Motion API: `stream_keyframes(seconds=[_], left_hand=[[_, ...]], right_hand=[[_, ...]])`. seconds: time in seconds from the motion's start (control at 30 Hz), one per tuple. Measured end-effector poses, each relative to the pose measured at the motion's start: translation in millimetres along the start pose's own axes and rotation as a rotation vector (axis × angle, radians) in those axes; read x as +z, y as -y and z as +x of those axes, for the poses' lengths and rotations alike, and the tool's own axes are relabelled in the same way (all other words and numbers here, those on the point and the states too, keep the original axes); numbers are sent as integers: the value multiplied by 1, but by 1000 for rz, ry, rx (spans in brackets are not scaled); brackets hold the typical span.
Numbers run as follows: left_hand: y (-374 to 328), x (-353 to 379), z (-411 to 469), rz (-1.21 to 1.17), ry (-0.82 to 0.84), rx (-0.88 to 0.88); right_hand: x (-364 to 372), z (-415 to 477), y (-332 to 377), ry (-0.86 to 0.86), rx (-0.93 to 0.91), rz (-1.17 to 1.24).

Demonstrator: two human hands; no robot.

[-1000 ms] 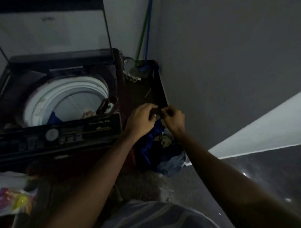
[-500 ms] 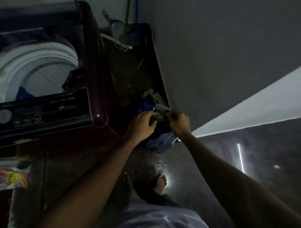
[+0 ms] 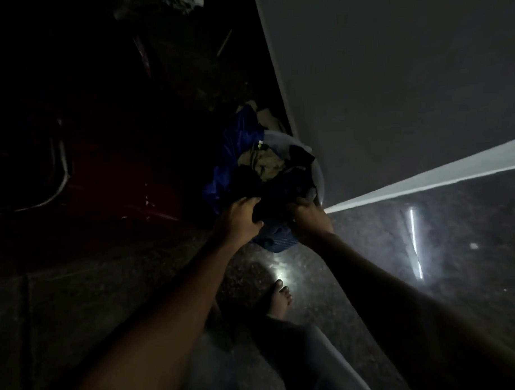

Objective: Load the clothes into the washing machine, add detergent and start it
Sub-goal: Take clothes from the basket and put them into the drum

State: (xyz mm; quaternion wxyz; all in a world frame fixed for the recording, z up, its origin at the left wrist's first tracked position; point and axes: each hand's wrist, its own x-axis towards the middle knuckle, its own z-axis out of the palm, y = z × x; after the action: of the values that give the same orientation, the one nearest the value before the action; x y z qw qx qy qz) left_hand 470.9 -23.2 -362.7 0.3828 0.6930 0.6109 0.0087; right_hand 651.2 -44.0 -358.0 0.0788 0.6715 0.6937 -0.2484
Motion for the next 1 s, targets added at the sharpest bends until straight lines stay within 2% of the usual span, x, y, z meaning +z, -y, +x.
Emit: stream_keyframes(seconds=[0.13, 0.27, 0.47, 0.63, 0.8, 1.0], left_hand=[[12, 14, 9, -66, 27, -18], [2, 1, -2, -104, 50, 1], [-32, -66, -23, -150, 26, 33], [-69, -118, -37, -205, 27, 56], [-108, -158, -57, -351, -108, 66], [-156, -218, -98, -362, -217, 148]], right_hand=[[6, 9, 0, -110, 47, 93], [-10, -3, 8, -122, 61, 247], [-73, -34, 44, -211, 28, 503], [-129, -49, 66, -359, 27, 666], [-194, -70, 92, -461, -39, 771], [-250, -113, 105, -607, -149, 822]])
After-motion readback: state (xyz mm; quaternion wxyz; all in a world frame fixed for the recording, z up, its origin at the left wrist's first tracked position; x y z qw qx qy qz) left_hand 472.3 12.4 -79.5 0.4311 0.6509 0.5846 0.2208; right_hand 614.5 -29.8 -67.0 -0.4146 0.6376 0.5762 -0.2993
